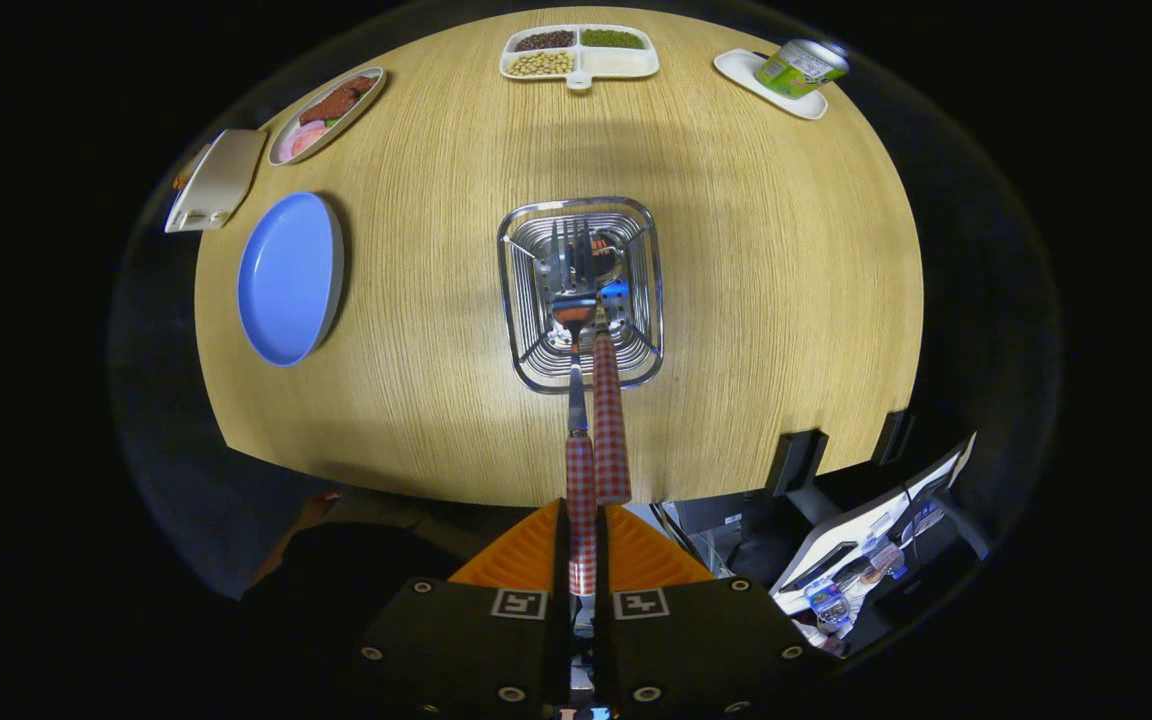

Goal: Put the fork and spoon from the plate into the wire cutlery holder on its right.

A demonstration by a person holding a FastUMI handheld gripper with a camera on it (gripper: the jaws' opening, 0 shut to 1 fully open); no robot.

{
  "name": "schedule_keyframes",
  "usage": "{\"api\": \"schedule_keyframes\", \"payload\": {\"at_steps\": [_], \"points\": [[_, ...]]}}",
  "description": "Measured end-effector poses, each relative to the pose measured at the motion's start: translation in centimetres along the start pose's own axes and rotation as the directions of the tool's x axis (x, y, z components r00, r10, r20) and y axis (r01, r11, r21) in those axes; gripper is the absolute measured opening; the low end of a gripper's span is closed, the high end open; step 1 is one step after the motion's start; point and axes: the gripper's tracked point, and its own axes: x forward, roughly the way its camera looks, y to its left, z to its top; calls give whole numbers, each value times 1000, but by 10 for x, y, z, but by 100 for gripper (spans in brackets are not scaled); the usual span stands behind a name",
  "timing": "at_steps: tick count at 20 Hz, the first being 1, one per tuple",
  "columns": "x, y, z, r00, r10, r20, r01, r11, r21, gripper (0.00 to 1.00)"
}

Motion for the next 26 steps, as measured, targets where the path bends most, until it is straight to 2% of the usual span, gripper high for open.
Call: {"api": "schedule_keyframes", "payload": {"at_steps": [9,15,18,26], "points": [[-11,-3,12,1000,4,-12,-4,1000,8,12],[-25,2,29,998,38,44,-40,998,42,15],[-23,-2,36,997,21,74,-27,997,79,16],[-34,10,28,991,76,112,-86,993,81,16]]}}
